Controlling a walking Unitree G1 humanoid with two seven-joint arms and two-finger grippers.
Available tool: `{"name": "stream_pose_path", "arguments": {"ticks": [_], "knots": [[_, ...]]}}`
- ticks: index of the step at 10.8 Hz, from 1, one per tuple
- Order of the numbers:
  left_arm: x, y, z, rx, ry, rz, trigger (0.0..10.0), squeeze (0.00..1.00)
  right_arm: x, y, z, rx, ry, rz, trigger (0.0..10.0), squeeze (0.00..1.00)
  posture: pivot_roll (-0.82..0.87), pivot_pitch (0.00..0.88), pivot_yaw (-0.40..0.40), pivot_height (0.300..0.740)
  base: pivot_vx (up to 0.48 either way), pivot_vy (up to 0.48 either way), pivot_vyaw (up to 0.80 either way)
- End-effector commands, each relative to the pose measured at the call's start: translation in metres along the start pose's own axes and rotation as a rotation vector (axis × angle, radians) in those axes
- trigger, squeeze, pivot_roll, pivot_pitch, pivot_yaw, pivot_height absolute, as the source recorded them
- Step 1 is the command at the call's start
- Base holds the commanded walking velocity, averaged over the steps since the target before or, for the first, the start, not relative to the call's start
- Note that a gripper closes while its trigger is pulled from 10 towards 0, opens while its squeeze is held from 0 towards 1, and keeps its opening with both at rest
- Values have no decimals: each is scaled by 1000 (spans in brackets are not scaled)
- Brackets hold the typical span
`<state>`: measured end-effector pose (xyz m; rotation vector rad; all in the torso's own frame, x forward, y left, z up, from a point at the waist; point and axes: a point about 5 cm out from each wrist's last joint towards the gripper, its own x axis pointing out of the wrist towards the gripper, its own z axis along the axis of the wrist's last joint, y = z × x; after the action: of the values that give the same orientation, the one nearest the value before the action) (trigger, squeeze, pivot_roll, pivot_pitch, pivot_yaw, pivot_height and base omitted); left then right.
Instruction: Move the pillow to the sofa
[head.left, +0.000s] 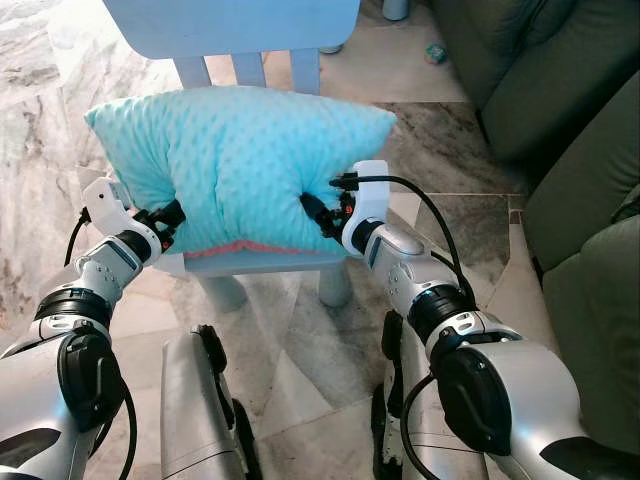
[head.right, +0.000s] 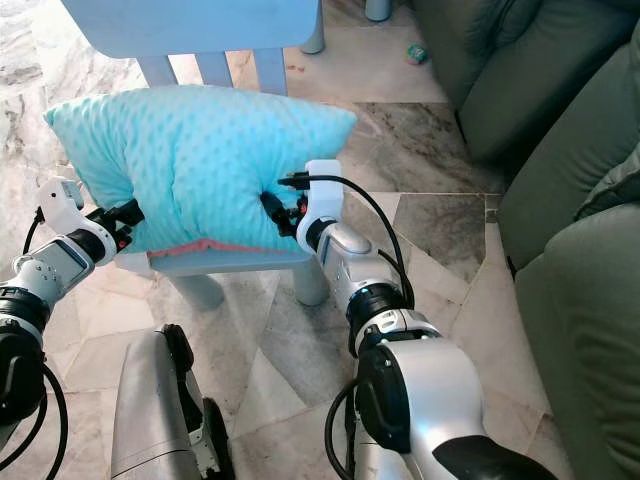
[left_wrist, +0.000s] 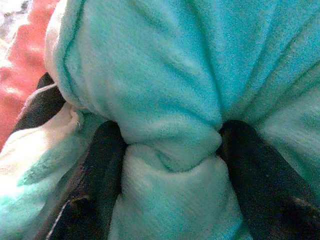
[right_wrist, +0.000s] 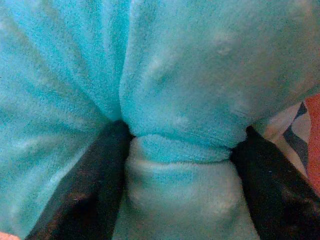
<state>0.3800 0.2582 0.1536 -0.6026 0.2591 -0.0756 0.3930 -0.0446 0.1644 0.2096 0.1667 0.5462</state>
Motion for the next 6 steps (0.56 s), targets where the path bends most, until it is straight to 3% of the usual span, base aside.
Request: {"name": "stream_pose_path", "arguments": {"ticks": [1,6], "knots": [[-4,12,-14,18,54,22,0,0,-2,7,-24,49,76,28,0,0,-56,437,23,485,0,0,0],[-8,21,-11,74,9,104,0,0,-2,7,-26,52,79,26,0,0,-55,444,21,485,0,0,0]]}}
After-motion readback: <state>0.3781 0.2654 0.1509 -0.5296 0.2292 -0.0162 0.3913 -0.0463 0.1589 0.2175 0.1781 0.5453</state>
